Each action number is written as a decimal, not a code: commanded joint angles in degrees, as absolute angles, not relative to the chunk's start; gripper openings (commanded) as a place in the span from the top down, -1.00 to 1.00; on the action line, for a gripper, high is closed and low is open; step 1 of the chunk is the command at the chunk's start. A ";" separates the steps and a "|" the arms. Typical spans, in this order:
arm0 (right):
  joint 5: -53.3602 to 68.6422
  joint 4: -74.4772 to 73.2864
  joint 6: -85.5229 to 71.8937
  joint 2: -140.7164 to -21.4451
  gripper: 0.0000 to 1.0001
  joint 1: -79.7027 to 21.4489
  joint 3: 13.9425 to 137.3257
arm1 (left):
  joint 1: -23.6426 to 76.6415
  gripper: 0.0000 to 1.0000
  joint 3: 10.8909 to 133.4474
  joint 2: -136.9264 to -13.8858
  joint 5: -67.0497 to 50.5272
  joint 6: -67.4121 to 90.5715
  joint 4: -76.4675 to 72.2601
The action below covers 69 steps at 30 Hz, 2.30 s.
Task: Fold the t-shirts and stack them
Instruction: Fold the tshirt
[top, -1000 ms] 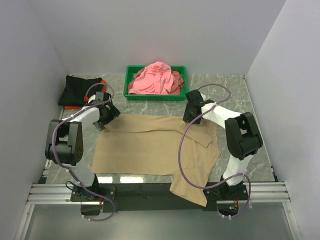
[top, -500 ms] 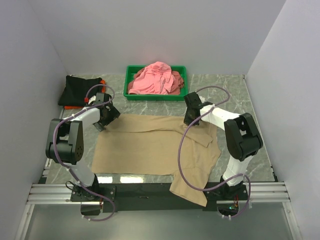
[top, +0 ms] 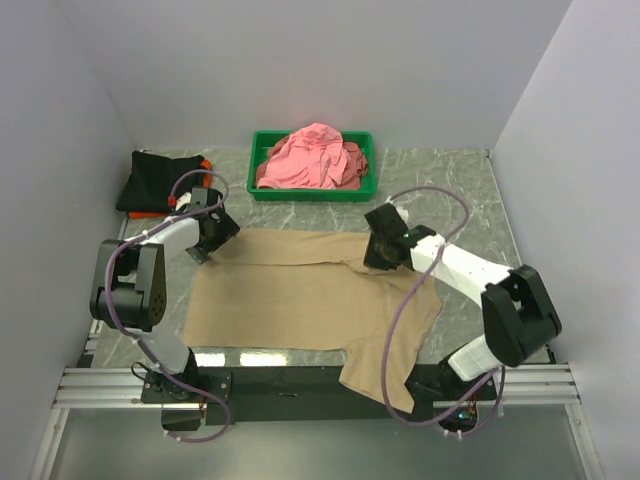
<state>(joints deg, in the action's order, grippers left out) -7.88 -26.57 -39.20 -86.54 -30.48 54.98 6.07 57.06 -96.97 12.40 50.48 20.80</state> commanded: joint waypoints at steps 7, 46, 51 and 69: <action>-2.99 -23.47 -51.41 -78.93 1.00 -37.35 43.87 | 5.54 -0.99 55.90 -94.13 15.56 50.54 23.82; -0.17 -18.36 -33.93 -96.58 -0.80 -14.24 55.98 | 4.57 -0.99 56.07 -96.05 13.54 49.83 25.05; -0.18 -19.60 -32.08 -102.04 -0.79 -10.91 60.46 | 4.66 -0.99 57.39 -98.08 10.90 49.83 23.99; 5.46 -31.90 -21.19 -121.37 -0.72 -3.51 91.31 | 4.66 -0.99 68.38 -107.05 7.12 50.27 24.35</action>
<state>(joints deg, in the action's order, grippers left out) 6.52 -29.10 -25.54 -119.66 -4.91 88.05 4.69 67.44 -104.84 8.82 50.13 24.47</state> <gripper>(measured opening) 0.858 0.993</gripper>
